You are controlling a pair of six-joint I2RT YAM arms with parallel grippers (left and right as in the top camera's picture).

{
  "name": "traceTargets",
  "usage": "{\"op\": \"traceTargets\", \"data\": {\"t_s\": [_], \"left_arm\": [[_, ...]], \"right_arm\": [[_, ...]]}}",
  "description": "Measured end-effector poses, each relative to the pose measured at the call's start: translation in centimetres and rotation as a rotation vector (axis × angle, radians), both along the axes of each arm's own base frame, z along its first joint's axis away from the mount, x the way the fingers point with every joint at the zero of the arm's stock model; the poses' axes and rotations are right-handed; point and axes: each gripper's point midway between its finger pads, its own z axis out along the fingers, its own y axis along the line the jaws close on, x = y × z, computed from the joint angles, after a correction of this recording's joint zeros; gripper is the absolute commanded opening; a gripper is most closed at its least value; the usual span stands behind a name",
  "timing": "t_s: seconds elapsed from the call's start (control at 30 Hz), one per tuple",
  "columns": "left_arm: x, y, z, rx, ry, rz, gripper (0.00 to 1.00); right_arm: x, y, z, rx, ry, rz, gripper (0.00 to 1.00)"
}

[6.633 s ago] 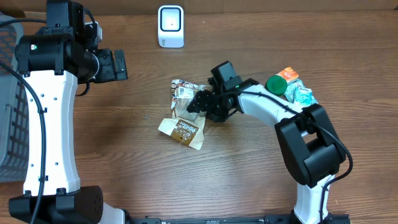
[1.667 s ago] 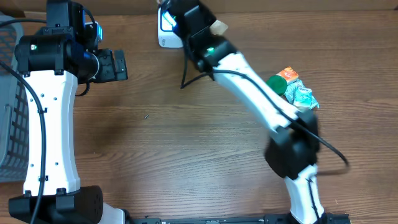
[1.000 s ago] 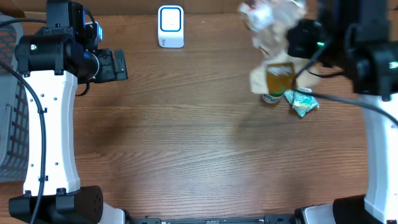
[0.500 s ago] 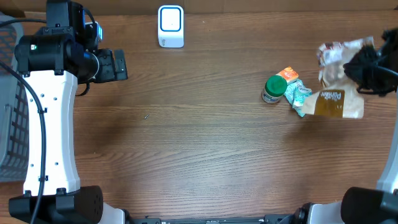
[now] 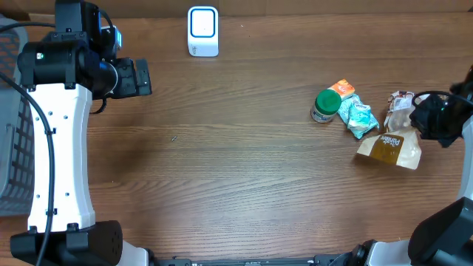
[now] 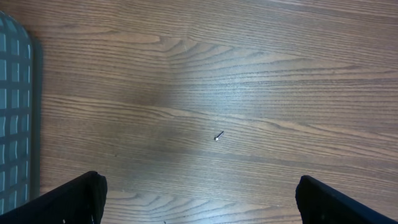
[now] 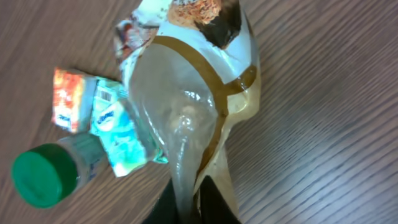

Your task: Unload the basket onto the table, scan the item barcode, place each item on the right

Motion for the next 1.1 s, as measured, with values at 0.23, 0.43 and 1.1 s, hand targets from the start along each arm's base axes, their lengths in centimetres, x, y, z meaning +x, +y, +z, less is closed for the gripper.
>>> {"op": "traceTargets", "data": {"t_s": [0.23,0.43,1.1], "left_arm": [[0.0,0.0,0.0,0.0,0.0,0.0,0.99],[0.0,0.0,0.0,0.0,0.0,0.0,0.99],[0.0,0.0,0.0,0.0,0.0,0.0,1.0]], "right_arm": [[0.1,-0.2,-0.5,-0.003,-0.006,-0.003,0.22],[0.2,-0.1,-0.4,0.001,-0.01,-0.001,0.28],[2.3,6.5,0.9,0.106,-0.062,0.224,0.44]]}}
